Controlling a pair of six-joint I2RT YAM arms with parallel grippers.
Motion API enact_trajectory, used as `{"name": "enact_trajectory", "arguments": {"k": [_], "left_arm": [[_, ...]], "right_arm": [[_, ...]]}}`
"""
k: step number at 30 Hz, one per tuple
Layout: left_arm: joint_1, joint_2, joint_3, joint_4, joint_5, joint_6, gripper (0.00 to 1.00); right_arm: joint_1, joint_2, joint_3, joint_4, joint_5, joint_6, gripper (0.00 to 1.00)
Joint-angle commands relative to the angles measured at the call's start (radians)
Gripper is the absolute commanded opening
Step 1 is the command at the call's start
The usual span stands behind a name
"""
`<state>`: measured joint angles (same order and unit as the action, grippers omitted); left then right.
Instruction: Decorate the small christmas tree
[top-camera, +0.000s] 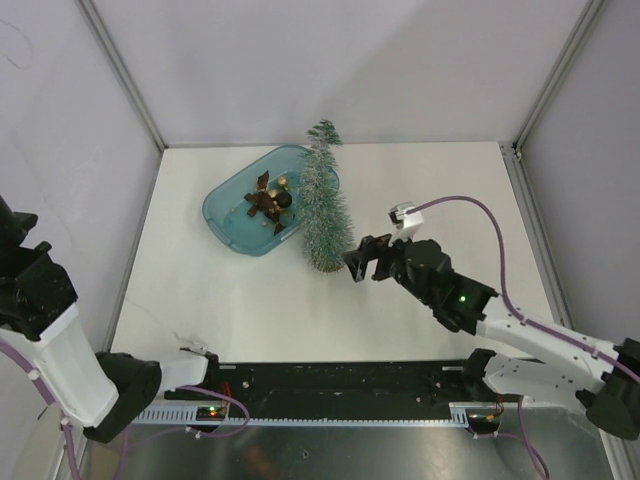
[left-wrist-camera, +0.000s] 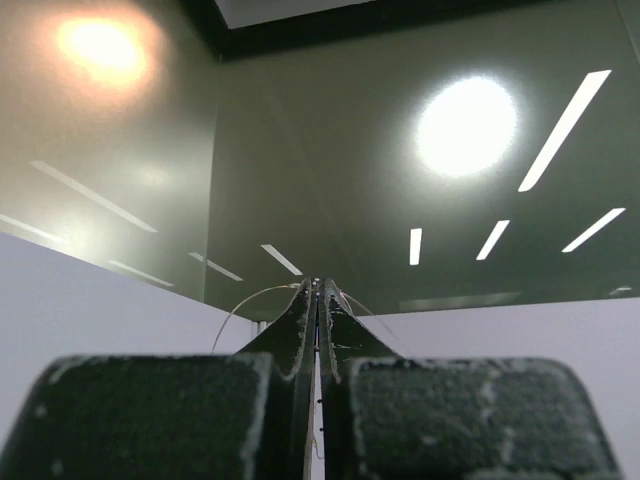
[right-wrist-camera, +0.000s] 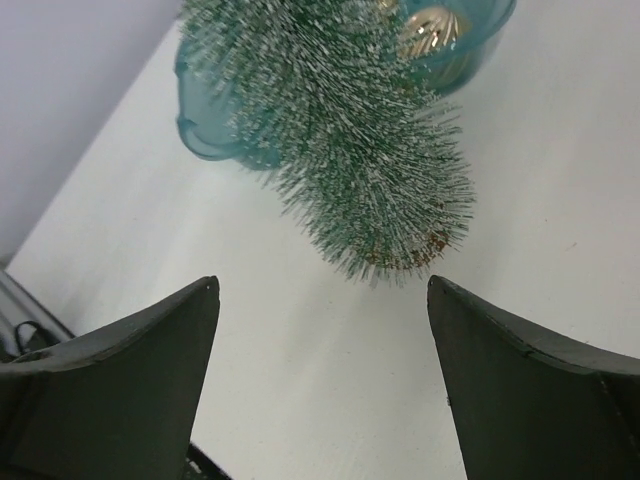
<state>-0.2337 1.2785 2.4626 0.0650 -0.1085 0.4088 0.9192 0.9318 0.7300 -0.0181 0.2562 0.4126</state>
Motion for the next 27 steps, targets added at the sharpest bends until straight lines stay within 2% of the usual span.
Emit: {"name": "enact_trajectory", "arguments": {"k": [1, 11, 27], "left_arm": [[-0.005, -0.037, -0.086, 0.002, 0.054, -0.039, 0.0], [-0.005, -0.132, -0.27, -0.031, 0.082, -0.05, 0.0], [-0.004, -0.138, -0.337, -0.059, 0.088, -0.046, 0.0]], "right_arm": [[0.011, 0.094, 0.041, 0.112, 0.067, -0.039, 0.87], [-0.053, 0.241, 0.041, 0.274, -0.01, -0.043, 0.77], [-0.139, 0.411, 0.041, 0.442, -0.152, 0.037, 0.65]]}}
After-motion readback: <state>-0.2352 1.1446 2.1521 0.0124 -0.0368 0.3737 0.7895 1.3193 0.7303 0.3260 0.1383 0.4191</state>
